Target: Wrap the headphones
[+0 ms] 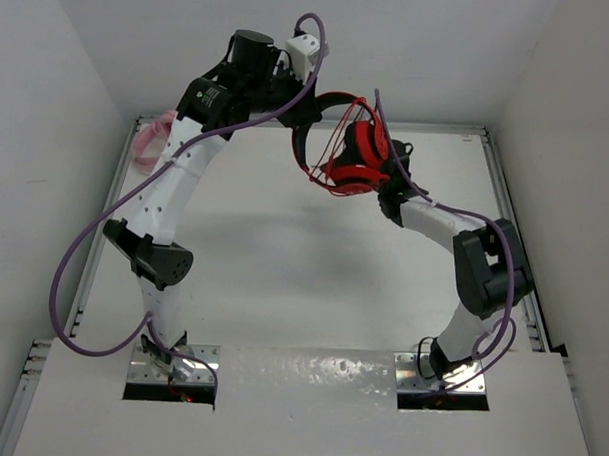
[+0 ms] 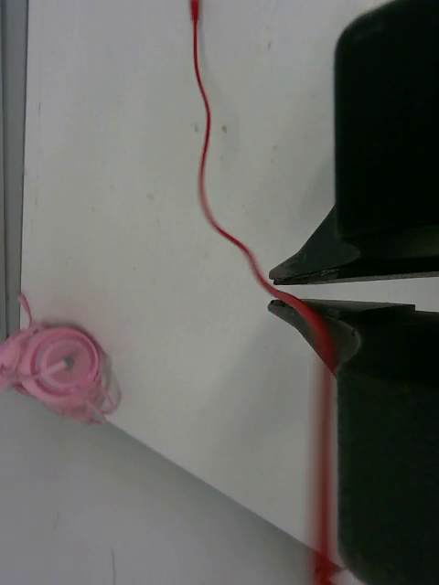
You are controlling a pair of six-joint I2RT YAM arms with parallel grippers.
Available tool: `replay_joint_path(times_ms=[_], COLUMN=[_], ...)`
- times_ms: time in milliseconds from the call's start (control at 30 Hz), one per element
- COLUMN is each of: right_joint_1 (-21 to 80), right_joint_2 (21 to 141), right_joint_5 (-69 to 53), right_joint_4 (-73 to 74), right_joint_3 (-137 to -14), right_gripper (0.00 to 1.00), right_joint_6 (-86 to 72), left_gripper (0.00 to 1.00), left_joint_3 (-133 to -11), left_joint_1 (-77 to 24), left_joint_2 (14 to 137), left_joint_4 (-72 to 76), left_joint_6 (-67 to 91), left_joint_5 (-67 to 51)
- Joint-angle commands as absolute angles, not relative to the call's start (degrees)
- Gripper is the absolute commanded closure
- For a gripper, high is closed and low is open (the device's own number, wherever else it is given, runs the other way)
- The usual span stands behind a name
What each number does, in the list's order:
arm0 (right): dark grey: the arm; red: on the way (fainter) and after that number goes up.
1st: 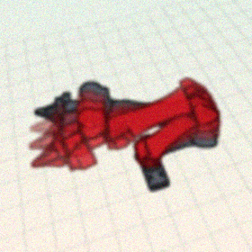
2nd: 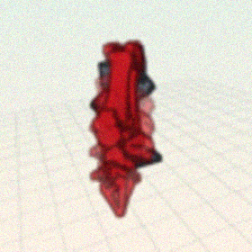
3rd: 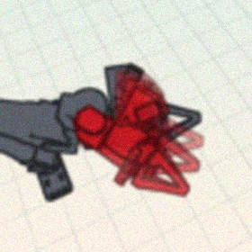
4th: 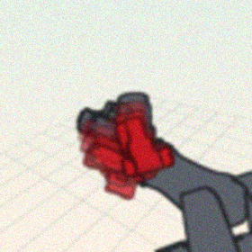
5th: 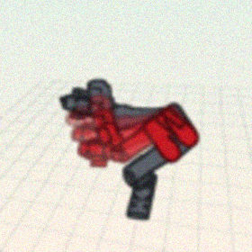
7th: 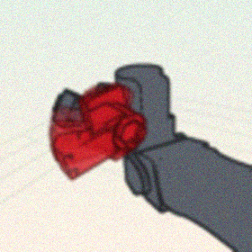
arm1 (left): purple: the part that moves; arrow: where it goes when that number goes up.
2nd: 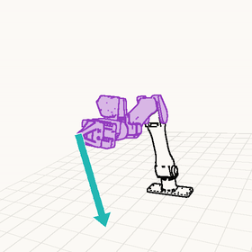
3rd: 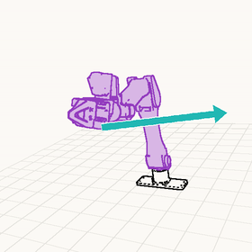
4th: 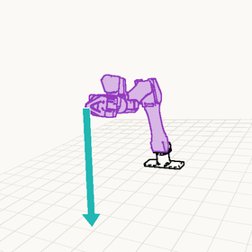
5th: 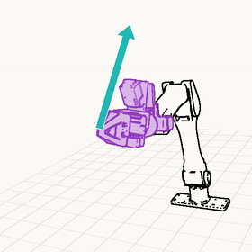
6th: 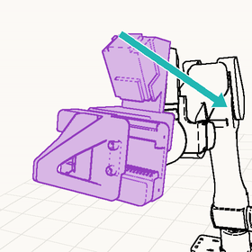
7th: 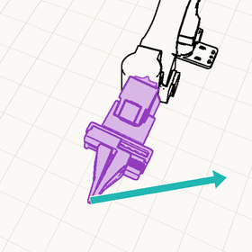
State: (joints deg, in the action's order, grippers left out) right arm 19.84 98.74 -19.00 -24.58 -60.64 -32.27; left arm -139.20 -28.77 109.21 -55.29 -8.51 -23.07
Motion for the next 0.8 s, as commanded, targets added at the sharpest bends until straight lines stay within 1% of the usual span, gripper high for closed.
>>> replay_joint_path(times_ms=[0,67,133,167,200,267,300,367,400,433,600,700,733,767], right_joint_1=[21.6,22.1,22.8,23.1,23.7,24.6,24.8,24.9,24.9,24.9,24.9,24.9,24.9,24.9], right_joint_2=[100.6,100.9,101.4,101.8,102.5,103.0,103.4,103.5,103.2,102.7,99.8,99.8,100.0,100.2], right_joint_5=[-19.9,-17.9,-16.7,-15.5,-14.8,-11.9,-11.2,-9.9,-9.3,-8.7,-3.3,-2.9,-3.1,-3.1], right_joint_4=[-35.7,-36.8,-38.1,-38.2,-38.3,-39.2,-40.7,-41.2,-41.2,-40.7,-36.0,-33.9,-33.4,-33.2], right_joint_3=[-60.1,-59.2,-57.9,-57.7,-57.6,-57.2,-56.9,-56.5,-56.4,-56.3,-53.8,-53.9,-54.0,-53.8], right_gripper=[0.9,0.89,0.86,0.81,0.79,0.72,0.64,0.59,0.54,0.52,0.5,0.49,0.51,0.55], right_joint_6=[-36.5,-37.9,-38.8,-39.0,-39.0,-39.0,-39.0,-39.5,-39.2,-38.7,-36.1,-35.6,-35.6,-35.5], left_gripper=[1.0,1.0,1.0,1.0,1.0,1.0,1.0,1.0,1.0,1.0,1.0,1.0,1.0,1.0], left_joint_3=[-141.9,-142.2,-142.9,-143.1,-143.3,-143.5,-143.6,-143.5,-143.6,-143.6,-144.3,-144.8,-144.8,-144.8], left_joint_1=[-28.6,-28.5,-28.2,-28.0,-27.6,-27.4,-27.4,-27.5,-27.3,-27.3,-27.2,-27.2,-27.2,-27.2], left_joint_2=[106.0,105.8,105.9,105.9,105.9,106.0,106.0,106.0,105.9,105.9,105.9,106.2,106.3,106.3], left_joint_4=[-51.2,-51.0,-50.6,-50.4,-50.1,-49.0,-48.6,-48.3,-48.3,-48.3,-48.8,-48.6,-48.5,-48.4], left_joint_6=[-5.2,-5.2,-4.6,-4.1,-3.1,-2.7,-2.6,-2.6,-2.6,-2.7,-2.9,-2.8,-2.7,-2.6], left_joint_5=[-24.5,-24.0,-23.6,-23.5,-23.4,-23.5,-23.4,-22.8,-22.6,-22.3,-22.3,-23.1,-23.3,-23.3])
